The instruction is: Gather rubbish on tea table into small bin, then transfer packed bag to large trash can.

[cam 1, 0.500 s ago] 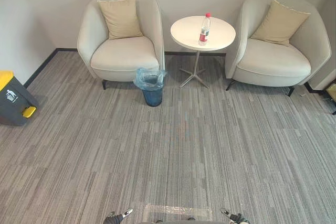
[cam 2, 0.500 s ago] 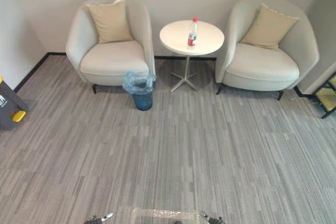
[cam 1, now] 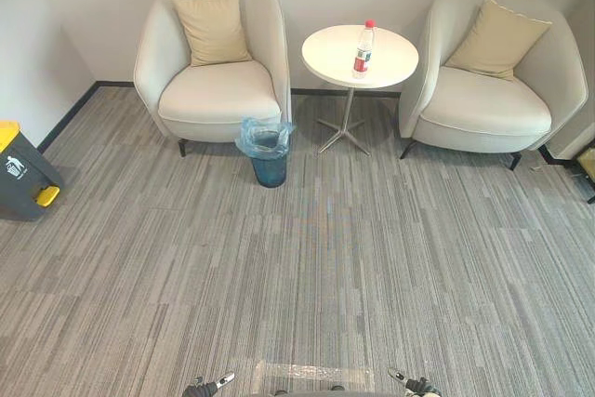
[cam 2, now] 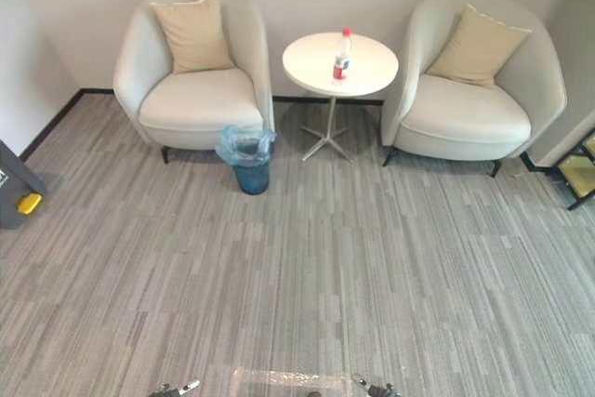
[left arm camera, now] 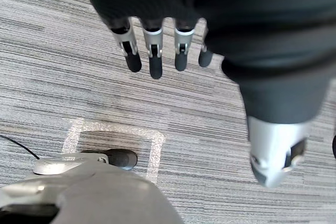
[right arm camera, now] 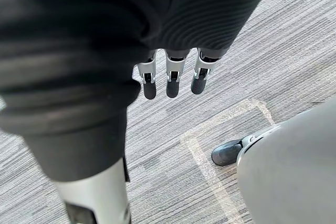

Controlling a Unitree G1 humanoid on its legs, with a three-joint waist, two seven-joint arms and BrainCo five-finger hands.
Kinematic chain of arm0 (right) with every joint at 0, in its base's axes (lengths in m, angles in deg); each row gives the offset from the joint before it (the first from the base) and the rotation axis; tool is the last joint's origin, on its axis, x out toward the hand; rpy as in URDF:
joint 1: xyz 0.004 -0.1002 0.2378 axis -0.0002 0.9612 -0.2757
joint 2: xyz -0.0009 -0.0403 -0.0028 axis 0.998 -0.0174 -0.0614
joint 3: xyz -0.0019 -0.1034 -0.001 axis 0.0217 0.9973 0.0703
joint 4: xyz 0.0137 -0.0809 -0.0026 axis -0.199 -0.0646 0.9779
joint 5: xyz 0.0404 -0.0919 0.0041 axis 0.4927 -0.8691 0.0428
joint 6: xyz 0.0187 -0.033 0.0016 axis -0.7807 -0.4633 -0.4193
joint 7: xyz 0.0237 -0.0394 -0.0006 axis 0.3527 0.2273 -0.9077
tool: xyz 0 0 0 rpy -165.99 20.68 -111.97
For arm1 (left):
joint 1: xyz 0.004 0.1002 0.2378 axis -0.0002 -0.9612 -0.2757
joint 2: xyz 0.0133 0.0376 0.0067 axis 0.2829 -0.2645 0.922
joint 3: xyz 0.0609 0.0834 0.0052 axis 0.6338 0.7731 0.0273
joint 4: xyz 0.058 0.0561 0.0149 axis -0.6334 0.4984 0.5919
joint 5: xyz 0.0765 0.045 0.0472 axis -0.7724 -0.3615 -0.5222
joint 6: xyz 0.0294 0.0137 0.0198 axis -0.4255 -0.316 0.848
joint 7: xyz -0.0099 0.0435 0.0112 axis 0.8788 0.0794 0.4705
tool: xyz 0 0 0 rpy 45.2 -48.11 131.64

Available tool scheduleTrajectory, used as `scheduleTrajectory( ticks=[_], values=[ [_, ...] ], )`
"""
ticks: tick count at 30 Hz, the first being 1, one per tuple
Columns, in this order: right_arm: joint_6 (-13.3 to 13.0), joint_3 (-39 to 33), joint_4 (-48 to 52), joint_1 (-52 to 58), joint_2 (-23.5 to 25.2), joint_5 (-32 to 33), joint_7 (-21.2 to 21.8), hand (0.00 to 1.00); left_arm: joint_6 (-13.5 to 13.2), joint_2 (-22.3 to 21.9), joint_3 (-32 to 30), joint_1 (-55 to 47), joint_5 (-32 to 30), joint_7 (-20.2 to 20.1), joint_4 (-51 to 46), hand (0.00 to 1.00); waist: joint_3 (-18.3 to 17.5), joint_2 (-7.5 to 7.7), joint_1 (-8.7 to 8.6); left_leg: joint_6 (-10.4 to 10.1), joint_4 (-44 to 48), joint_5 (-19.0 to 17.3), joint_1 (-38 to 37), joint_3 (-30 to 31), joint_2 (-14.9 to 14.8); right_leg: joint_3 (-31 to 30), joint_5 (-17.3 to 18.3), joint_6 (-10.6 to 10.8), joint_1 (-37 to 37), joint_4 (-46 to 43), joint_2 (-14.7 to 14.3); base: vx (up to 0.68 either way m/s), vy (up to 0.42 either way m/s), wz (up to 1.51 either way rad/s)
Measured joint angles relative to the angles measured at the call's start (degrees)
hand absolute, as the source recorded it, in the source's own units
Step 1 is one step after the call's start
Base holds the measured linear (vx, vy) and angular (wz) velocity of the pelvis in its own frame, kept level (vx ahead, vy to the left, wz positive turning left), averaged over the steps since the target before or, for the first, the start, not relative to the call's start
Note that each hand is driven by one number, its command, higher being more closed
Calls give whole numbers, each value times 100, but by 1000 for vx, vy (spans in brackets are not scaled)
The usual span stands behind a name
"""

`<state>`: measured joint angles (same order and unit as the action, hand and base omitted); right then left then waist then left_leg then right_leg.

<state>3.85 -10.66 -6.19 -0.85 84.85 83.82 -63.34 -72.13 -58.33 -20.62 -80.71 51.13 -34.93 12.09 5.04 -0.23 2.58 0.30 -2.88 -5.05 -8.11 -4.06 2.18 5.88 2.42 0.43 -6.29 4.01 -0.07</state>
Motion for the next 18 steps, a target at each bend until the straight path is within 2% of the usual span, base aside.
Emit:
scheduleTrajectory(
  ticks=[12, 15, 18],
  values=[
    [1, 106, 5, 22, -1, 2, 1, 0, 8, 99, 257, 47, -78, -21, 12, 0, -30, 57, -3, 4, 0, -6, 13, -36, -7, -44, 0, -1, 46, -21, -7, -10, -4, -1],
    [1, 140, 32, -39, 0, 2, 2, 0, 12, 106, 305, 92, -107, -14, 8, 0, -14, 34, 2, -15, 26, -26, 119, -254, -58, -235, 16, 3, 302, -230, -55, -13, -9, -35],
    [-4, 141, 104, -58, -4, 29, -6, 0, 28, 142, 380, 163, -103, 0, 10, 0, 134, 17, -41, -52, 235, -119, 235, -353, -81, -323, 124, -37, 445, -476, -61, -7, -28, -20]
  ],
)
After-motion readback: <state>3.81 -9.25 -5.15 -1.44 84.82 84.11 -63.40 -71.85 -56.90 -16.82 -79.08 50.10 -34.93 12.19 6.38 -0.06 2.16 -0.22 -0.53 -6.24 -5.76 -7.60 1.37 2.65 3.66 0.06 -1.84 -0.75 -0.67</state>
